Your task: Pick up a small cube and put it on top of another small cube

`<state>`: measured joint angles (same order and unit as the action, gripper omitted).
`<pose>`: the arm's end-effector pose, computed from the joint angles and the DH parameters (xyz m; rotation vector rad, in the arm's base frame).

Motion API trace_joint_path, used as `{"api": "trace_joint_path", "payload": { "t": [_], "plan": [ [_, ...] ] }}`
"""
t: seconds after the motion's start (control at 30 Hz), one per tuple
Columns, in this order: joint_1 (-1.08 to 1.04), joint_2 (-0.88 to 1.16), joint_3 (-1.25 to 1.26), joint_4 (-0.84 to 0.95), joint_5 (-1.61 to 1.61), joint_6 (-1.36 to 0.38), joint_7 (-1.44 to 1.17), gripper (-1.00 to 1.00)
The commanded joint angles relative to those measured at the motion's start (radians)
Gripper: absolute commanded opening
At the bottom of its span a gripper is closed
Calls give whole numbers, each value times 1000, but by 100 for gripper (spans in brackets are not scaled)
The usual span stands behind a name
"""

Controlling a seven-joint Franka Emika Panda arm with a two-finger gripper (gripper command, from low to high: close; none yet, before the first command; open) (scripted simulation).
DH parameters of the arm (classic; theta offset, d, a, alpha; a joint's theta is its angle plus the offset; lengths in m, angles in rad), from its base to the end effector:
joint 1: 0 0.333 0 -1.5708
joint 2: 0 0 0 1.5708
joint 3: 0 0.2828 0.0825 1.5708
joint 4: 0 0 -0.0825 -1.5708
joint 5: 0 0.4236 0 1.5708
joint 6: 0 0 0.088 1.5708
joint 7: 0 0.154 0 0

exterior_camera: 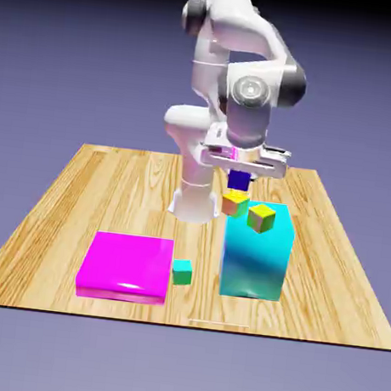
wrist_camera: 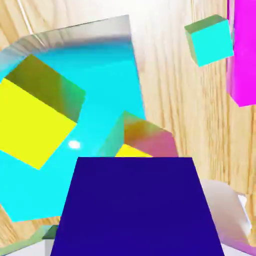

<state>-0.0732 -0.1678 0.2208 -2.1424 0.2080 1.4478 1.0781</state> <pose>0.4464 0.1001 0.3578 2.5423 -1.3463 -0.7845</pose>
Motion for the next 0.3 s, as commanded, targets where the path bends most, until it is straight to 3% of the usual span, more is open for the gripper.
{"api": "trace_joint_path", "payload": {
  "t": [0.0,0.17,0.2,0.27],
  "plan": [
    [3,-4,3,-36,2,32,-3,-100],
    [13,-21,16,-186,17,166,-15,-100],
    [13,-21,16,-186,17,166,-15,100],
    [10,-17,13,-150,13,133,-12,100]
  ]
}}
